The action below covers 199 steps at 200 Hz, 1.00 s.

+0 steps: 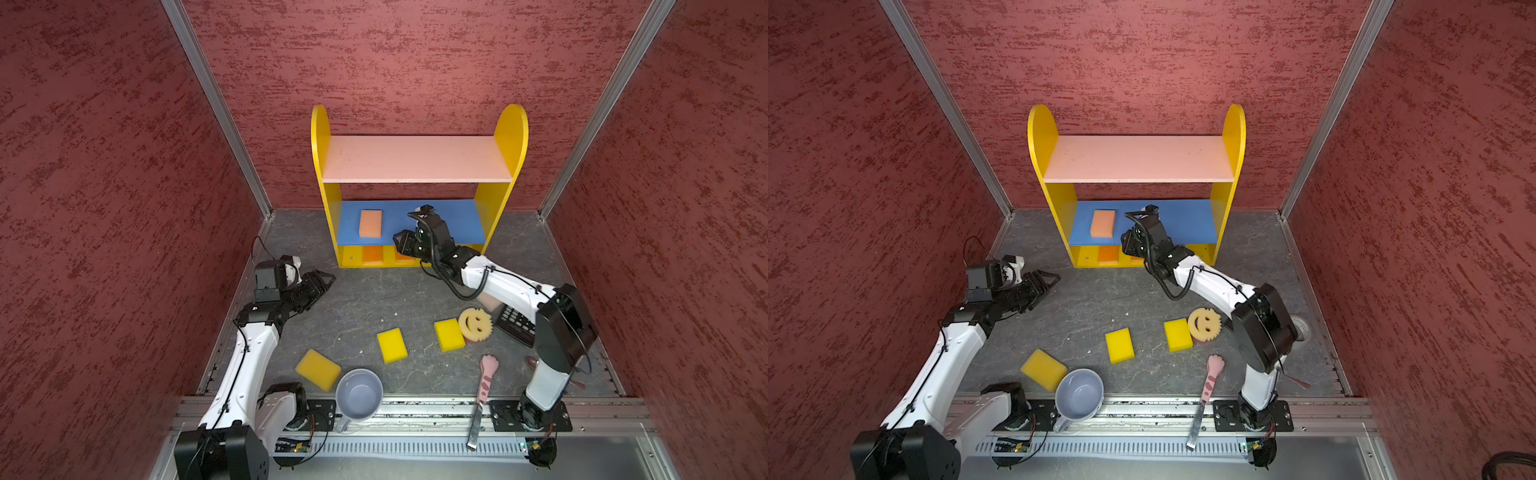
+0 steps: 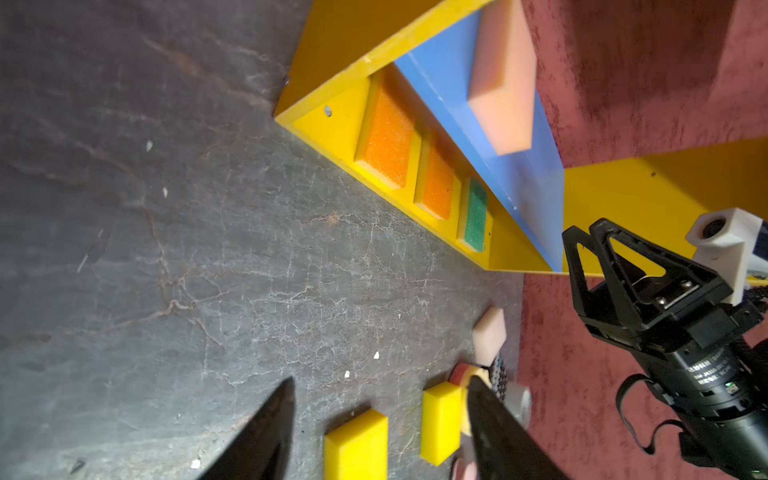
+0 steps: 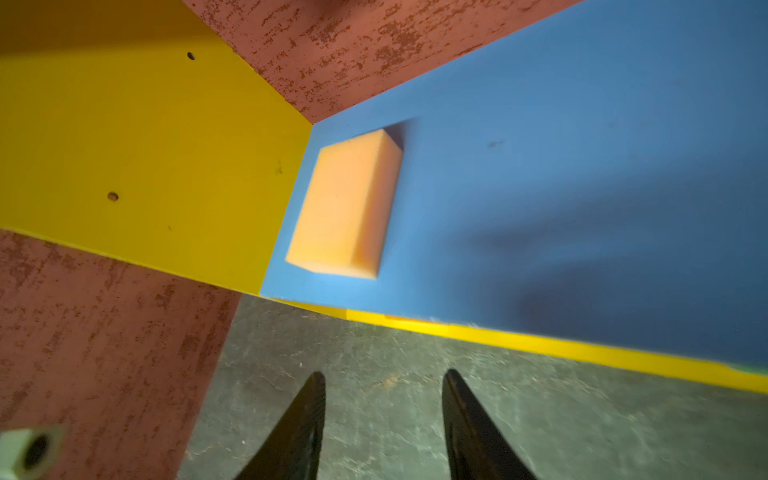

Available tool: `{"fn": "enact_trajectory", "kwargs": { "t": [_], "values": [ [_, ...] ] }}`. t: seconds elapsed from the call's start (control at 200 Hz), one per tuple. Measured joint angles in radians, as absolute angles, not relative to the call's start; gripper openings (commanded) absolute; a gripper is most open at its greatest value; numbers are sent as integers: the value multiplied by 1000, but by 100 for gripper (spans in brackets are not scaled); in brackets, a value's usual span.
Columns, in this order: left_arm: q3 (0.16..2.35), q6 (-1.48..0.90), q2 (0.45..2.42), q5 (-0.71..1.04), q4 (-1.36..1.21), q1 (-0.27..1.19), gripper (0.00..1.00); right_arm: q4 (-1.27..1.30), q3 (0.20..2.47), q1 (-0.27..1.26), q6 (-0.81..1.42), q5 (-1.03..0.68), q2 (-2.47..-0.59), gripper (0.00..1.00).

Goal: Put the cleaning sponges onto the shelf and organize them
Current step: 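Withdraw the right gripper from the shelf toward the table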

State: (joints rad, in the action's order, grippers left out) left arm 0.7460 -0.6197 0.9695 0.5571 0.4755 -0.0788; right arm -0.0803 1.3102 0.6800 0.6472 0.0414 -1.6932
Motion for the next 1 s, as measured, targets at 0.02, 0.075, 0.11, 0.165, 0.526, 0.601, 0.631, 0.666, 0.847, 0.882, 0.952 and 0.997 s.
{"fn": "enact_trajectory", "kwargs": {
  "t": [0.02,0.075,0.11,0.165,0.526,0.601,0.631,0.666,0.847,0.882,0.952,0.997],
  "values": [
    [751,-627,968,556,467,-74,99,-79,1279,689,640,54,-1660,49],
    [755,-619,957,558,440,-65,99,-78,1198,709,627,85,-1560,51],
    [754,-618,943,560,427,-61,99,-78,1155,719,624,102,-1503,52],
    [752,-615,914,561,403,-57,100,-91,1082,735,625,140,-1402,55],
    [752,-577,767,553,333,-60,94,-271,697,508,704,376,-1162,58],
    [752,-570,790,553,333,-66,92,-299,683,435,717,382,-1176,60],
    [751,-569,801,555,333,-70,91,-300,684,414,721,382,-1187,60],
    [751,-570,811,557,333,-73,89,-299,687,389,722,378,-1202,59],
    [740,-576,846,575,308,-80,79,-250,688,301,719,304,-1334,53],
    [739,-580,854,578,300,-80,79,-240,688,295,721,290,-1361,52],
    [739,-591,871,579,287,-80,80,-218,687,293,728,257,-1407,52],
    [739,-595,883,580,284,-81,80,-198,684,293,734,236,-1427,52]
  ]
}}
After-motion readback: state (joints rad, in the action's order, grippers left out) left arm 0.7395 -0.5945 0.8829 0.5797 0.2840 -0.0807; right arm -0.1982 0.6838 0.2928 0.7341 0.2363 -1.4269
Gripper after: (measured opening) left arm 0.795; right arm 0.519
